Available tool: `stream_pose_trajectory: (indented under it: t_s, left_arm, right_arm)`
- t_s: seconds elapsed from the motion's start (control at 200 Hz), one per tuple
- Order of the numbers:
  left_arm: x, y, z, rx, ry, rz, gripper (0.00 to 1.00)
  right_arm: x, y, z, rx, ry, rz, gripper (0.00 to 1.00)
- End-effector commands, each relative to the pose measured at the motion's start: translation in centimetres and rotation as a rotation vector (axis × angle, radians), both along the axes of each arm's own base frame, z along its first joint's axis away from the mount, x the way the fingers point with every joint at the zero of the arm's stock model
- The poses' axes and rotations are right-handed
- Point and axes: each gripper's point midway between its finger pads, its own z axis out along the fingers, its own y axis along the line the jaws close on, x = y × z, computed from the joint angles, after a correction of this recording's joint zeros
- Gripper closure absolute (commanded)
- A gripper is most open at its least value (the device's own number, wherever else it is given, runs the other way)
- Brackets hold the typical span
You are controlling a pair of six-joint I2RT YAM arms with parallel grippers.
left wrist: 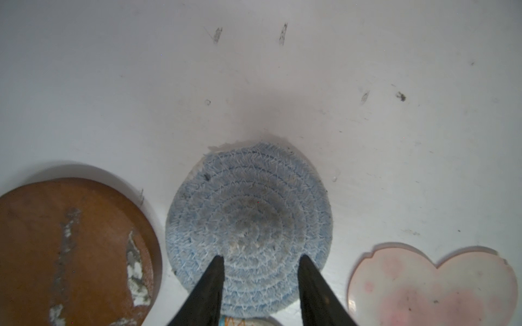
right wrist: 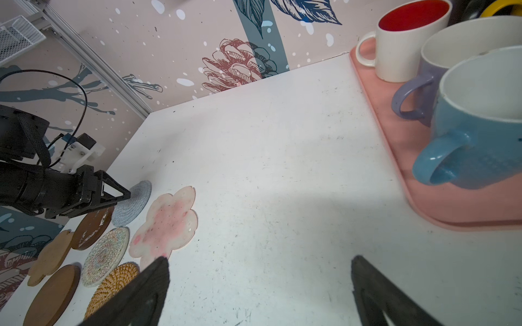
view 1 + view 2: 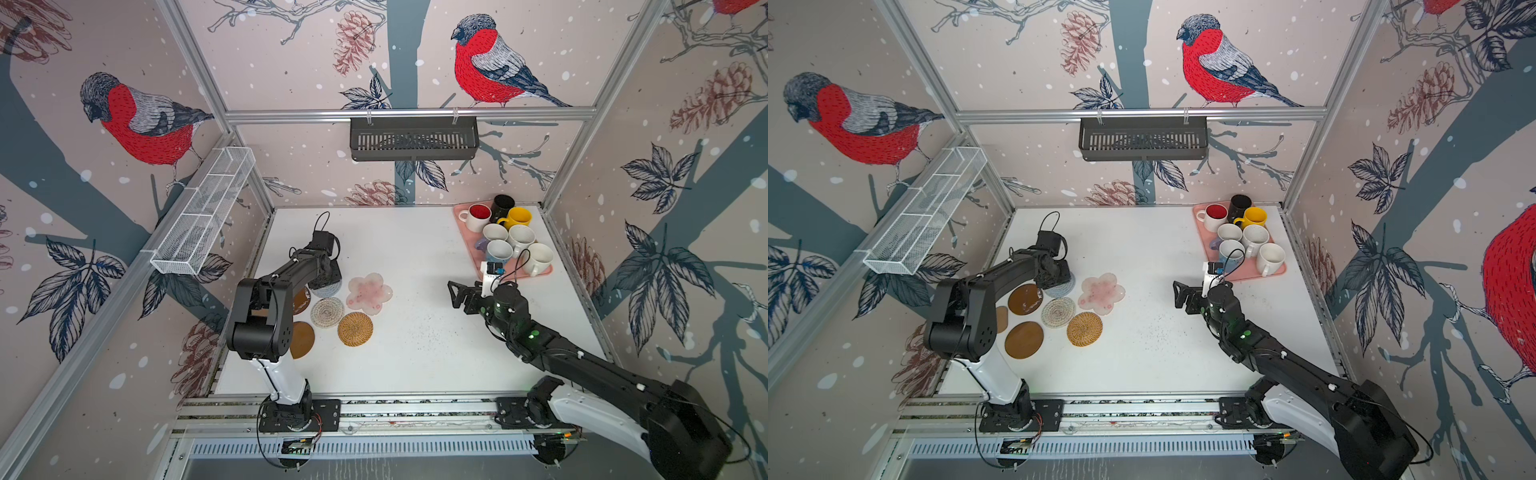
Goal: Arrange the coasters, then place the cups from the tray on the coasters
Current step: 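Lower the left gripper and pinch the blue knitted coaster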
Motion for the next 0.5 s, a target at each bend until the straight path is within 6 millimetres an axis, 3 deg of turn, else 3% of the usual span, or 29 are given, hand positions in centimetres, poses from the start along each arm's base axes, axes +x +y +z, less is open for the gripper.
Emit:
stream_pose_trajectory:
  t_s: [0.0, 0.495]
  left_arm:
    - [0.2, 0.3, -0.1, 0.016, -0.001, 0.004, 0.59]
    - [0.3, -0.6, -2.1, -0.004, 0.028, 0.006, 0.62]
  right_arm:
    - [0.2, 0.0, 1.2, 0.041, -0.036, -0.009, 0.01]
    - [-0.1, -0.1, 1.6, 0.064, -0.042, -0.009, 0.0]
